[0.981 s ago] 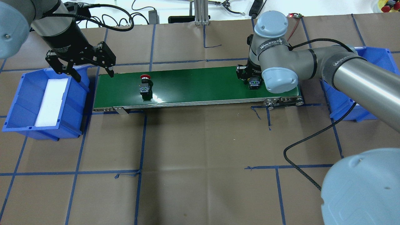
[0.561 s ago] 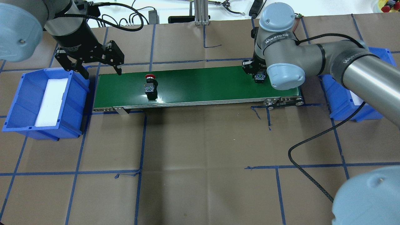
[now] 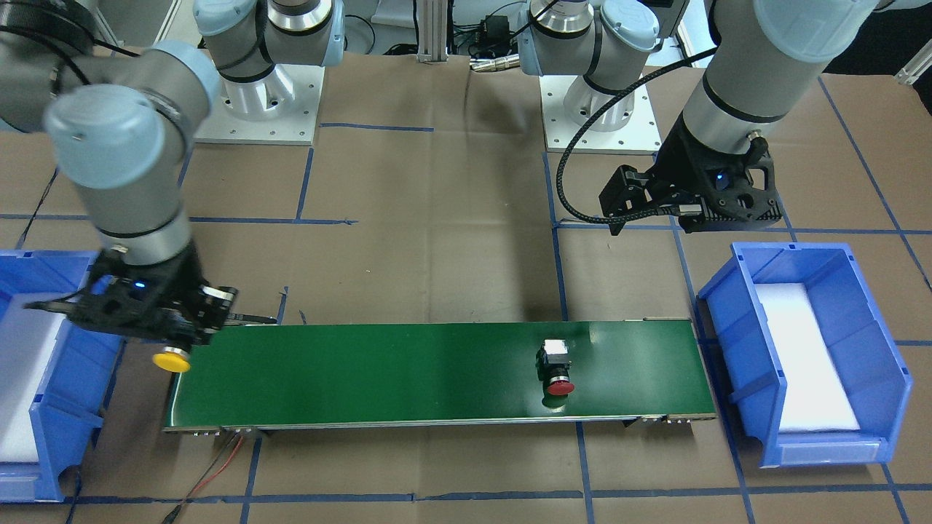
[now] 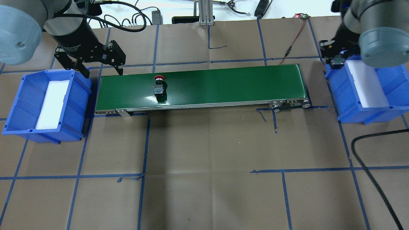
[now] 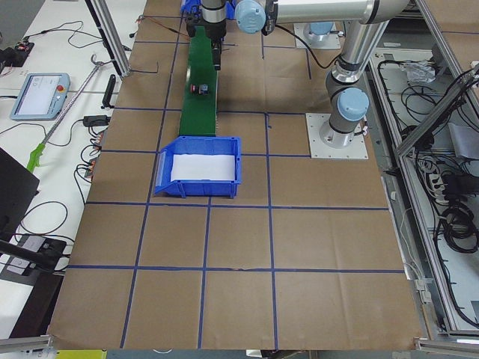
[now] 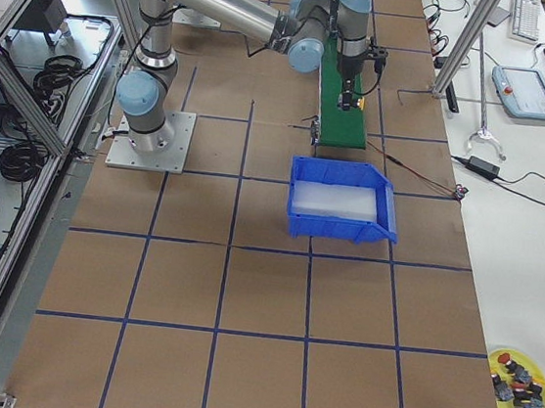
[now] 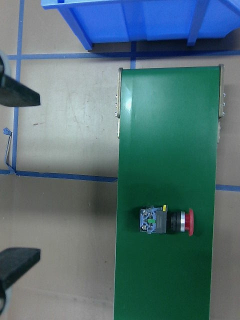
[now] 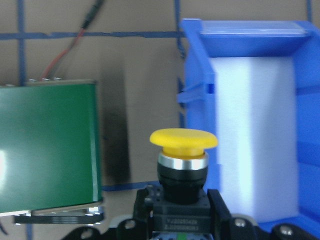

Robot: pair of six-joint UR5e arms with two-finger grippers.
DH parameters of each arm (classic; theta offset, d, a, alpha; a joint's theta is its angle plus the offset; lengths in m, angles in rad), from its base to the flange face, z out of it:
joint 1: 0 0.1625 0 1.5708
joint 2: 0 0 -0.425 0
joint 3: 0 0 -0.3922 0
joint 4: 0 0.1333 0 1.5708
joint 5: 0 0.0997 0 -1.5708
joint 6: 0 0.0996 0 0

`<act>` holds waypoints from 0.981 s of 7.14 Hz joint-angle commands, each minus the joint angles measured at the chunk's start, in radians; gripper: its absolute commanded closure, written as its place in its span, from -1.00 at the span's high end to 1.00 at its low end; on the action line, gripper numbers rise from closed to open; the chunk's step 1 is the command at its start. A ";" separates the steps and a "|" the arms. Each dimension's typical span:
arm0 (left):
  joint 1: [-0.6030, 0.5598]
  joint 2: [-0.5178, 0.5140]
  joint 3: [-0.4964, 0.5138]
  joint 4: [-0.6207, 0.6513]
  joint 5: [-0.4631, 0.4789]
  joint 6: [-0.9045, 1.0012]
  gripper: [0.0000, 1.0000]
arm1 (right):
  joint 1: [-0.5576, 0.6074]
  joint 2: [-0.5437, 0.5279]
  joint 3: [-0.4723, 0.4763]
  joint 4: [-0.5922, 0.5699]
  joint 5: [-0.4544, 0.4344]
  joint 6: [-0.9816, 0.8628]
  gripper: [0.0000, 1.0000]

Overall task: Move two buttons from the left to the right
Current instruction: 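Carry the yellow button with the right gripper into the empty bin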

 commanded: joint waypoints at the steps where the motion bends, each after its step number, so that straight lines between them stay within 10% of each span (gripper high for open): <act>1: 0.000 0.007 -0.001 -0.003 0.001 0.000 0.98 | -0.213 0.008 -0.015 -0.005 0.071 -0.334 -0.90; 7: 0.003 0.026 -0.039 0.005 0.000 0.003 0.98 | -0.296 0.132 0.189 -0.255 0.123 -0.403 -0.91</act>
